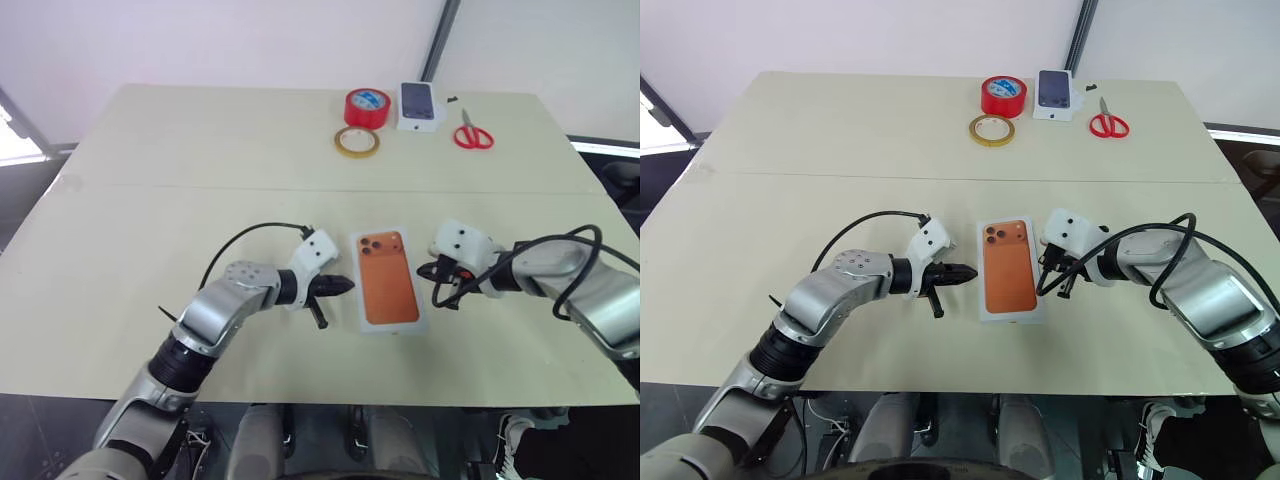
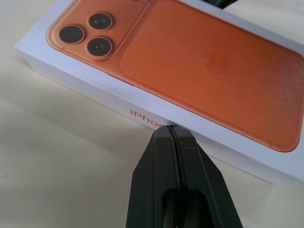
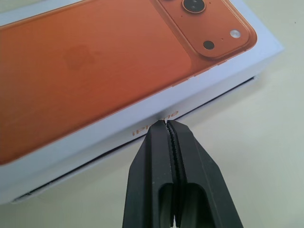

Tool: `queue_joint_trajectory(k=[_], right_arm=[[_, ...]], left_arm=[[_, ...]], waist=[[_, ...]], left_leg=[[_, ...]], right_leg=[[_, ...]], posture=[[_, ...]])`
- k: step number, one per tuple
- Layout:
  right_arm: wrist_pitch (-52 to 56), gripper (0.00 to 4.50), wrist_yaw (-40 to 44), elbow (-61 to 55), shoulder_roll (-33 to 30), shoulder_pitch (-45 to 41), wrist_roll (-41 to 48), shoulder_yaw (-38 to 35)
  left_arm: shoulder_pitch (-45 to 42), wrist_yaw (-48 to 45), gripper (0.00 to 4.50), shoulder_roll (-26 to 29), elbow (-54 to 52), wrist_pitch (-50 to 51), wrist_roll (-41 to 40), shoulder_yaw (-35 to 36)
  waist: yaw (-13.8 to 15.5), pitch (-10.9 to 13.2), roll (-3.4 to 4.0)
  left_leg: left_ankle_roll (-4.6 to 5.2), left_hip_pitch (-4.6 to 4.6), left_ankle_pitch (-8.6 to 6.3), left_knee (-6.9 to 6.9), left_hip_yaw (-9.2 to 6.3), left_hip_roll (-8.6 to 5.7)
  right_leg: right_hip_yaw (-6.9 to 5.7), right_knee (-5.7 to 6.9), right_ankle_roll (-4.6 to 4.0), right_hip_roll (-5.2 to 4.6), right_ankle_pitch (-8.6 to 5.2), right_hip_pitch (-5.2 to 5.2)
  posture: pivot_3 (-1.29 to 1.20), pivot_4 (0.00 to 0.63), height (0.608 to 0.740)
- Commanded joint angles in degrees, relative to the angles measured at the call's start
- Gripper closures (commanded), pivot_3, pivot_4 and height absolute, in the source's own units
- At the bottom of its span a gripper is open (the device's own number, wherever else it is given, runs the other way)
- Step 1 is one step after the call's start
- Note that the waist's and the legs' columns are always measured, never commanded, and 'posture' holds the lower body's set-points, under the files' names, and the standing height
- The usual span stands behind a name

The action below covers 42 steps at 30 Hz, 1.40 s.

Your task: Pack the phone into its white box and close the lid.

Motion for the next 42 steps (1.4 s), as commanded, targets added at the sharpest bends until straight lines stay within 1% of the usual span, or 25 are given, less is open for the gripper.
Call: queue_joint_trajectory(k=[1, 9, 13, 19, 25, 30, 31, 33, 37, 42], right_arm=[[-0.06, 4.46, 0.85, -2.9, -0.14, 0.58, -0.57, -2.85], [0.61, 4.46, 1.91, -3.31, 0.09, 2.59, -1.87, -3.86], [0.65, 4.46, 1.99, -2.85, 0.59, 2.83, -2.48, -3.86], [0.27, 4.46, 2.22, -2.32, 0.79, 3.26, -3.46, -4.31], [-1.32, 4.46, 4.84, -2.21, -0.72, 3.55, -2.13, -8.44], [-2.49, 4.46, 10.03, -5.28, -1.58, 7.12, 1.92, -13.03], [-2.7, 4.46, 10.73, -6.28, -1.8, 8.25, 2.22, -13.26], [-2.3, 4.46, 11.14, -8.65, -1.93, 10.85, 2.47, -12.69], [-0.87, 4.46, 9.7, -10.19, -1.19, 13.54, 1.66, -11.47], [-0.03, 4.46, 7.9, -9.99, -0.85, 15.29, 0.19, -10.23]], left_arm=[[-0.47, 0.27, 4.5, -1.7, -1.77, 0.17, -1.57, 1.33], [-0.48, 1.18, 4.5, -3.94, -2.01, 1.25, -2.26, 2.38], [-0.38, 1.05, 4.5, -4.13, -2.12, 1.42, -2.35, 2.23], [0.49, 0.99, 4.5, -2.93, -2.08, 0.95, -1.17, 1.3], [0.55, 2.31, 4.5, -2.86, -0.91, 1.29, -3.19, 6.96], [-3.26, 3.62, 4.5, -6.27, 0.78, 1.22, -5.14, 9.77], [-4.01, 3.57, 4.5, -6.84, 1.51, 1.09, -4.81, 9.17], [-5.67, 3.21, 4.5, -7.4, 4.43, -0.61, -1.77, 5.29], [-7.2, 2.85, 4.5, -7.3, 9.13, -2.71, 2.62, -0.27], [-7.03, 2.55, 4.5, -7.38, 11.14, -2.25, 4.71, -3.17]], waist=[[0.05, 0.0, 0.0], [0.04, 0.0, 0.0], [0.04, 0.0, 0.0], [0.02, 0.0, 0.0], [0.01, 0.0, 0.0], [0.31, 0.0, -0.01], [0.35, 0.0, -0.01], [0.36, -0.01, -0.02], [0.01, -0.01, -0.02], [0.0, -0.03, -0.02]], left_leg=[[0.0, 0.0, 0.0, 0.0, 0.0, 0.0], [0.0, 0.0, 0.0, 0.02, -0.03, -0.01], [0.0, 0.01, 0.0, 0.03, -0.03, -0.04], [0.0, 0.01, 0.0, 0.03, -0.03, -0.04], [0.0, 0.01, 0.0, 0.04, -0.03, -0.04], [0.0, 0.02, 0.0, 0.07, -0.08, -0.04], [0.0, 0.02, 0.0, 0.08, -0.08, -0.05], [0.01, 0.02, 0.0, 0.1, -0.08, -0.07], [0.01, 0.1, 0.0, 0.09, -0.09, -0.12], [0.01, 0.14, 0.0, 0.09, -0.1, -0.07]], right_leg=[[0.0, 0.0, 0.0, 0.0, 0.0, 0.0], [0.0, 0.0, 0.0, 0.0, 0.0, 0.03], [0.0, 0.02, 0.0, 0.0, 0.0, 0.03], [0.0, 0.03, 0.0, 0.01, 0.0, 0.03], [0.0, 0.05, 0.01, 0.01, 0.0, 0.03], [-0.02, 0.06, 0.03, 0.02, -0.01, 0.08], [-0.01, 0.05, 0.04, 0.01, -0.01, 0.11], [-0.01, 0.04, 0.06, 0.01, -0.01, 0.14], [-0.01, 0.06, 0.07, 0.02, -0.03, 0.19], [-0.02, 0.1, 0.05, 0.04, -0.04, 0.18]], posture=[[0.0, 0.15, 0.74], [0.0, 0.15, 0.74], [0.0, 0.15, 0.74], [0.0, 0.15, 0.74], [0.0, 0.15, 0.74], [0.0, 0.15, 0.74], [0.0, 0.15, 0.74], [0.0, 0.15, 0.74], [0.0, 0.15, 0.74], [0.0, 0.15, 0.74]])
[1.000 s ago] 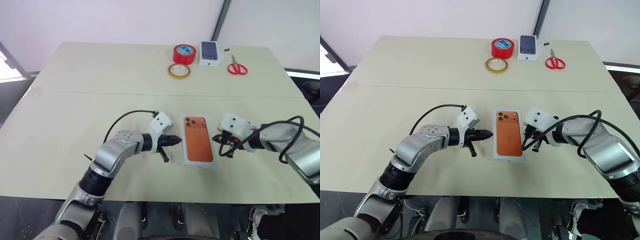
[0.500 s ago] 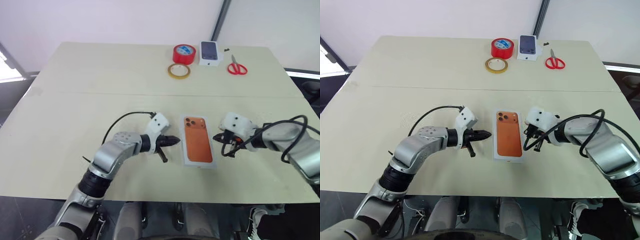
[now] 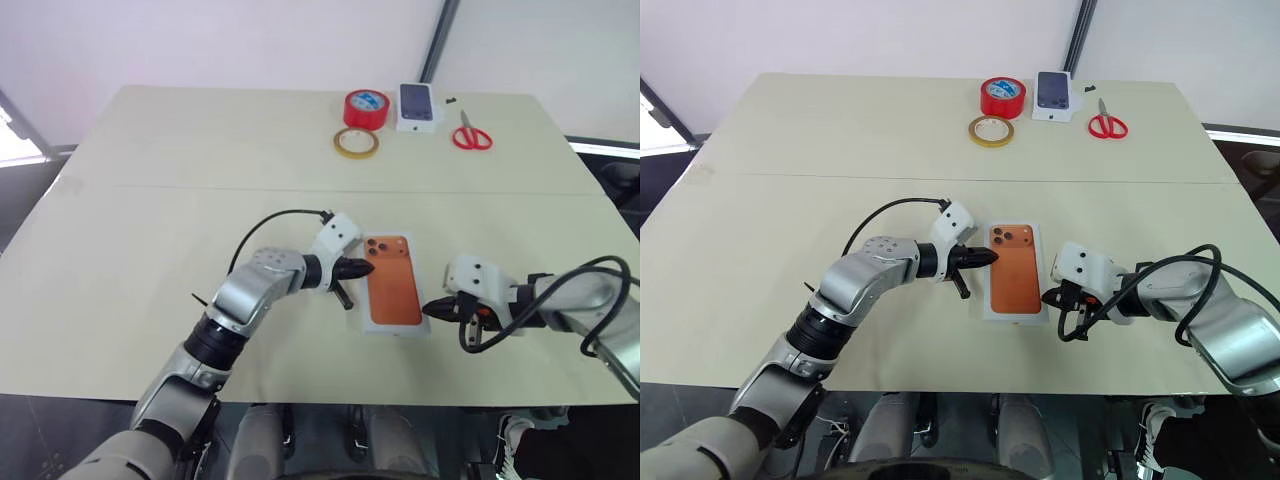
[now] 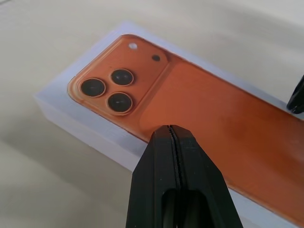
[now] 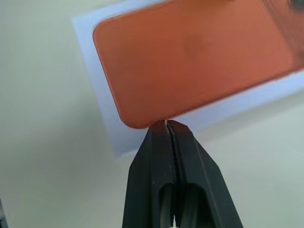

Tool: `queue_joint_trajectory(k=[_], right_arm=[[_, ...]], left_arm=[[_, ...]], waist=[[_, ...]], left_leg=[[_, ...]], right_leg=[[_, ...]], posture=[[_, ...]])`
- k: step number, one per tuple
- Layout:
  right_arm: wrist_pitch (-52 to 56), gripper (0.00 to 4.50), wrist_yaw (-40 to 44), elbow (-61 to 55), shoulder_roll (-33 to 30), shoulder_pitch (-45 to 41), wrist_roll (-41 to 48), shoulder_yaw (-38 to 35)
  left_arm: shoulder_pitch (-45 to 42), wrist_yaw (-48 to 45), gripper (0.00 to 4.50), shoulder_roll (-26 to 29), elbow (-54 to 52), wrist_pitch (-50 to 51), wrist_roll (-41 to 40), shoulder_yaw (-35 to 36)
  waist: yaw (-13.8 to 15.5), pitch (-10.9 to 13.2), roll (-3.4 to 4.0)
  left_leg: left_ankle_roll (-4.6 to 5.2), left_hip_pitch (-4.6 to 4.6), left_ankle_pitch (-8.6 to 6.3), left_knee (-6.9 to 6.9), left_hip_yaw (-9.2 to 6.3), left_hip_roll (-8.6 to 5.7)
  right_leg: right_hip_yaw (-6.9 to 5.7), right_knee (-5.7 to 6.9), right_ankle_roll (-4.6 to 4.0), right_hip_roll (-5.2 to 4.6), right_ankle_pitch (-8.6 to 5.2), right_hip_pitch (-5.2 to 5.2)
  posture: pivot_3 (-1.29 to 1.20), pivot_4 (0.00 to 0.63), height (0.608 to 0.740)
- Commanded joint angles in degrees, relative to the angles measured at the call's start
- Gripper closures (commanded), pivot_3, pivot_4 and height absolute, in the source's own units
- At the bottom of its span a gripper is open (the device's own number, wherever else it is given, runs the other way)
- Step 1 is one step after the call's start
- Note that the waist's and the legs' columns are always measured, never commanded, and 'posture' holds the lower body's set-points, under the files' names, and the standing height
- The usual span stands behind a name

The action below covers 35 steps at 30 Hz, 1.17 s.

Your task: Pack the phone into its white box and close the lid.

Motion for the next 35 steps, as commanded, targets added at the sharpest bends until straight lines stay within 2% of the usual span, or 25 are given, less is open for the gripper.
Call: queue_joint_trajectory(k=[1, 6, 10, 17, 20, 25, 30, 35], right_arm=[[0.59, 4.46, -1.25, -1.48, 0.27, 0.48, -0.89, 0.18], [-0.03, 4.46, -1.77, -0.31, 0.33, 0.51, -1.0, -0.95], [-4.05, 4.46, -4.16, 3.79, 2.94, -2.32, -1.9, -3.85], [-11.15, 4.46, -6.51, 16.69, 8.41, -8.97, -2.81, -7.43], [-13.38, 4.46, -6.94, 24.34, 10.83, -12.01, -2.72, -8.14], [-16.96, 4.46, -5.09, 34.18, 12.64, -14.8, -2.64, -9.02], [-18.0, 4.46, -2.62, 37.89, 13.22, -15.98, -1.64, -9.24], [-17.68, 4.46, -0.95, 37.46, 13.99, -16.36, -0.76, -9.28]], left_arm=[[0.31, -0.25, 4.5, -0.26, 0.8, 0.69, 1.47, -2.07], [1.1, 0.52, 4.5, -1.11, 0.22, 0.48, 1.52, -0.74], [1.71, 2.46, 4.5, -0.59, -2.87, -1.04, 0.78, 4.24], [6.07, 5.13, 4.5, 6.5, -11.98, 0.03, -0.82, 15.46], [10.92, 5.25, 4.5, 11.68, -14.81, 0.64, -2.11, 22.9], [17.94, 5.02, 4.5, 16.44, -17.31, 1.86, -5.36, 31.67], [22.18, 5.68, 4.5, 18.51, -18.57, 1.71, -5.89, 33.44], [23.36, 6.82, 4.5, 18.06, -18.71, 1.2, -7.06, 34.44]], waist=[[0.0, -0.01, -0.02], [0.07, -0.03, -0.04], [-0.04, -0.01, -0.06], [-0.11, 0.01, -0.03], [-0.11, 0.01, -0.05], [-0.07, 0.02, -0.04], [-0.03, 0.02, -0.04], [-0.16, 0.02, -0.03]], left_leg=[[0.0, 0.02, 0.0, 0.0, 0.0, 0.0], [0.01, 0.3, -0.02, -0.02, -0.02, 0.04], [0.03, 0.54, -0.05, -0.07, 0.0, 0.06], [0.03, 0.66, -0.04, -0.21, 0.06, 0.06], [0.03, 0.67, -0.04, -0.2, 0.08, 0.07], [0.03, 0.68, -0.04, -0.2, 0.14, 0.07], [0.01, 0.69, -0.05, -0.2, 0.14, 0.08], [0.01, 0.71, -0.05, -0.21, 0.17, 0.11]], right_leg=[[0.0, -0.01, 0.0, 0.0, 0.0, 0.03], [0.0, -0.06, 0.01, -0.03, -0.03, 0.31], [0.01, -0.1, 0.03, -0.06, -0.05, 0.48], [0.02, -0.01, 0.04, 0.04, -0.05, 0.44], [0.03, -0.03, 0.04, 0.0, -0.05, 0.48], [0.06, -0.04, 0.04, -0.06, -0.05, 0.49], [0.05, -0.05, 0.04, -0.12, -0.05, 0.52], [0.06, -0.05, 0.04, -0.12, -0.05, 0.51]], posture=[[0.0, 0.15, 0.74], [0.0, 0.15, 0.74], [0.0, 0.15, 0.74], [0.0, 0.15, 0.74], [0.0, 0.15, 0.74], [0.0, 0.15, 0.74], [0.0, 0.15, 0.74], [0.0, 0.15, 0.74]])
